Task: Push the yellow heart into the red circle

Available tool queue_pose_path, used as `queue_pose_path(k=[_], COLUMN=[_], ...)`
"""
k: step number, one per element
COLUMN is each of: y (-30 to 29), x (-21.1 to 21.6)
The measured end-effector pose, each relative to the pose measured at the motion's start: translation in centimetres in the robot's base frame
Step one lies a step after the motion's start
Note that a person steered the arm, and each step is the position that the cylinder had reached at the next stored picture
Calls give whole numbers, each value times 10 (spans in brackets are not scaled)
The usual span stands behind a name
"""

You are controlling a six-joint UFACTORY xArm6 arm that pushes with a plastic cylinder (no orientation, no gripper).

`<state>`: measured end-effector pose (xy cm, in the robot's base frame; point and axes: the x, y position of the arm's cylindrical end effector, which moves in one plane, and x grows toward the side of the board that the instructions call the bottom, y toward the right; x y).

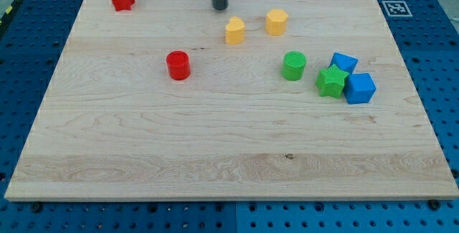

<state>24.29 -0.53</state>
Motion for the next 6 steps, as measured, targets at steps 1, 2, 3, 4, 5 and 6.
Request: queue_pose_path(k=[1,2,3,4,5,6], y=[11,14,31,42,-4,-15], x=[35,63,72,89,106,109])
